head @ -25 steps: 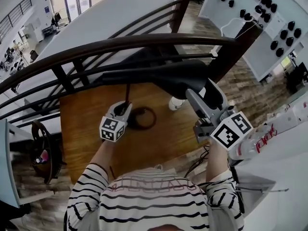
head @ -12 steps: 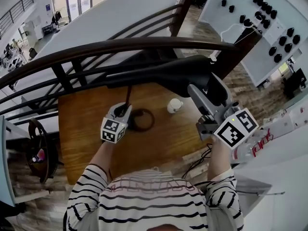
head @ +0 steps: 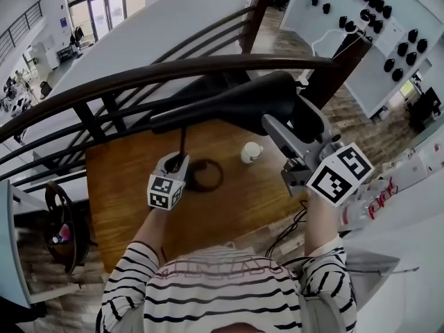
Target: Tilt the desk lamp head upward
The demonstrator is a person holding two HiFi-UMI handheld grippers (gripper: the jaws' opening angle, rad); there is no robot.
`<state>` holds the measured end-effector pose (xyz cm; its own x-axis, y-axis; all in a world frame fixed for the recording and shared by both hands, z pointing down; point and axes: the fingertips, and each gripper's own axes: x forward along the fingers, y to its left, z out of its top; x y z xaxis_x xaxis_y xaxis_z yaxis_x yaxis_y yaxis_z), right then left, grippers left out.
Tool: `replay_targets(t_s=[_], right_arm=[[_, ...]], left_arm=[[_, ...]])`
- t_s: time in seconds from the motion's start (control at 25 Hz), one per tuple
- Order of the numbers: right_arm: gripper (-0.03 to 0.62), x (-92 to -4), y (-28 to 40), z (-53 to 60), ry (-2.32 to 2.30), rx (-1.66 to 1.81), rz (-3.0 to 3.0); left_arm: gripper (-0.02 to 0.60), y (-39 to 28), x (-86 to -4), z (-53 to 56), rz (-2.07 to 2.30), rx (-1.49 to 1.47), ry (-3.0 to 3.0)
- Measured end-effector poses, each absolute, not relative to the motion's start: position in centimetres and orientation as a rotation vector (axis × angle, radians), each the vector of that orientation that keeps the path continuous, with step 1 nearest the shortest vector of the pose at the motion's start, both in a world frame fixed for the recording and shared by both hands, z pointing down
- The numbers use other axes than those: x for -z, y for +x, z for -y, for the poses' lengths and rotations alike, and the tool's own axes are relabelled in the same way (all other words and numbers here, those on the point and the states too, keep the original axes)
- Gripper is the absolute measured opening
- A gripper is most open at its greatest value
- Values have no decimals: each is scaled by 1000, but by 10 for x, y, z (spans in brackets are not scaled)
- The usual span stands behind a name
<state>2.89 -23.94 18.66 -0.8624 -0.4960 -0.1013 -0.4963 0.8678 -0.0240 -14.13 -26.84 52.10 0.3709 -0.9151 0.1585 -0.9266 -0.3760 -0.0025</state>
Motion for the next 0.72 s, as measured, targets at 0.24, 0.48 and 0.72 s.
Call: replay_targets(t_s=[0.24, 0.48, 0.72], right_arm=[[353, -189, 30, 236, -762, -55, -2894], [354, -205, 31, 238, -751, -19, -2882], [354, -236, 38, 241, -794, 46, -2878]], left_arm=[[41, -142, -521, 266, 1690, -153, 2511], [43, -141, -524, 269, 1681, -158, 2505], [43, -141, -522, 277, 1681, -160, 2496]])
